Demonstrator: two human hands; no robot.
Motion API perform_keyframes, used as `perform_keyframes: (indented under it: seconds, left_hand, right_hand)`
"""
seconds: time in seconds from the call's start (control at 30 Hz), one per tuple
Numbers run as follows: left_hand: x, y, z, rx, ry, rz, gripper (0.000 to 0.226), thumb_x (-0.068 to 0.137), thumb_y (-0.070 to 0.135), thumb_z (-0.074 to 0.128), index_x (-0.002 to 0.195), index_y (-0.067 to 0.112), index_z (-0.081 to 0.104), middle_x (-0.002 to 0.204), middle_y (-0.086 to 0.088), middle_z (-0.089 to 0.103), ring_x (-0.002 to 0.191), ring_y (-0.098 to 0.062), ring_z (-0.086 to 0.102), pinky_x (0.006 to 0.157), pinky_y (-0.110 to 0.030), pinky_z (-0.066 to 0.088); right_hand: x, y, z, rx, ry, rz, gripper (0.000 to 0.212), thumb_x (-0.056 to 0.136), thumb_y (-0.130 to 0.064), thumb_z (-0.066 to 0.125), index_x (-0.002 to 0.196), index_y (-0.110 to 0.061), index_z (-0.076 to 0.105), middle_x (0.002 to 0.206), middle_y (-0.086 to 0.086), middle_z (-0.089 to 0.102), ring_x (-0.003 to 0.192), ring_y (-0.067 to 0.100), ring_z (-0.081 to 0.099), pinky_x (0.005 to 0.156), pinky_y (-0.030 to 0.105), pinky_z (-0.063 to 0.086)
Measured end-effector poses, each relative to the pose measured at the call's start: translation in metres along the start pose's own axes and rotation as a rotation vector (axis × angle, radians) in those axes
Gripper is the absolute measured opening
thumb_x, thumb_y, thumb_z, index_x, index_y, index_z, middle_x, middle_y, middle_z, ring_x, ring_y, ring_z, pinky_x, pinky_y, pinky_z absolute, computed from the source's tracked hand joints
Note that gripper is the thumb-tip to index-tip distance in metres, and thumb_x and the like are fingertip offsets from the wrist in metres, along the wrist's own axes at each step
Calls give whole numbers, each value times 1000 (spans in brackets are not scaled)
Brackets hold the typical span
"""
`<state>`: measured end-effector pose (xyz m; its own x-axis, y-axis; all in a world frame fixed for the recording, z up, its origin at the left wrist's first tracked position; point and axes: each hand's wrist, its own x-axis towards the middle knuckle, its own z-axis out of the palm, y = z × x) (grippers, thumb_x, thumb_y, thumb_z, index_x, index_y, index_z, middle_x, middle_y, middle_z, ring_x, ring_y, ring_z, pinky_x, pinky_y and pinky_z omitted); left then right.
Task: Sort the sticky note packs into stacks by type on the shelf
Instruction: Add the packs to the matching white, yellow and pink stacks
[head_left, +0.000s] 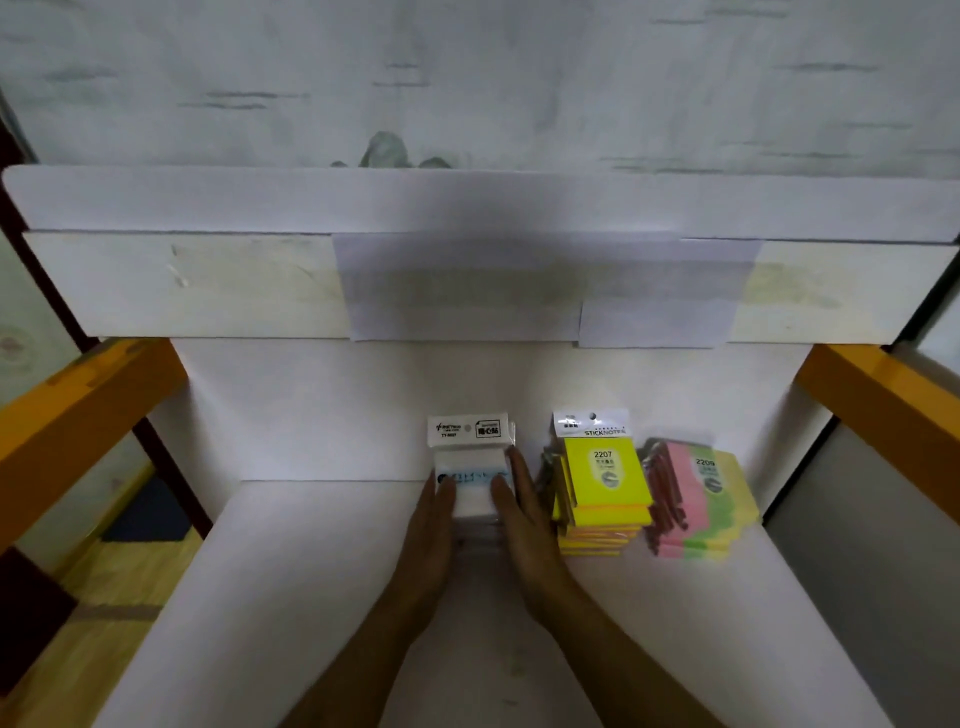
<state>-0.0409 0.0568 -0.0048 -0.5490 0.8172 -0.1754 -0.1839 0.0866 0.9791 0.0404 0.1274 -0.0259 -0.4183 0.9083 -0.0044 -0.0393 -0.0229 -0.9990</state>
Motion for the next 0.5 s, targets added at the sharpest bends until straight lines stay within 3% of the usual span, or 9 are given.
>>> perform_keyframes:
  seconds: [0.13, 0.23, 0.3, 0.4, 0.5]
  left_hand:
    - [-4, -2, -3, 85, -30, 1, 56, 90, 49, 39, 141, 25, 42, 132, -2, 58, 118, -18, 58, 104, -44, 46]
    - [-5, -2, -6, 201, -74, 25, 49, 99, 43, 34, 145, 28, 33, 136, 4, 51, 119, -12, 51, 100, -29, 43]
    - [-3, -2, -10, 230, -95, 29, 50, 99, 43, 35, 146, 30, 29, 139, 6, 48, 121, -12, 49, 101, -30, 42]
    - [-2, 4, -14, 202, -90, -12, 55, 93, 50, 43, 144, 28, 37, 137, 4, 51, 118, -16, 53, 100, -33, 45]
    - [1, 14, -17, 52, -101, -162, 44, 90, 52, 48, 123, 24, 56, 117, -7, 67, 104, -24, 64, 82, -33, 55]
  right_hand:
    - [-2, 1, -2, 17, -29, 24, 52, 99, -22, 49, 143, -40, 30, 143, -8, 44, 126, 9, 48, 100, 21, 44]
    - [-6, 3, -3, 40, -45, 32, 62, 96, -20, 55, 148, -34, 26, 145, -5, 43, 129, 13, 48, 105, 29, 45]
    - [-7, 4, -3, 44, -41, 49, 66, 93, -23, 59, 149, -30, 25, 147, -3, 42, 130, 15, 47, 107, 33, 43]
    - [-7, 1, -4, 22, -19, 76, 64, 91, -31, 61, 147, -28, 31, 144, -2, 46, 127, 16, 49, 106, 33, 44]
    - [-5, -5, -4, 37, -24, 136, 62, 89, -42, 60, 145, -29, 35, 139, -4, 48, 125, 17, 50, 104, 33, 44]
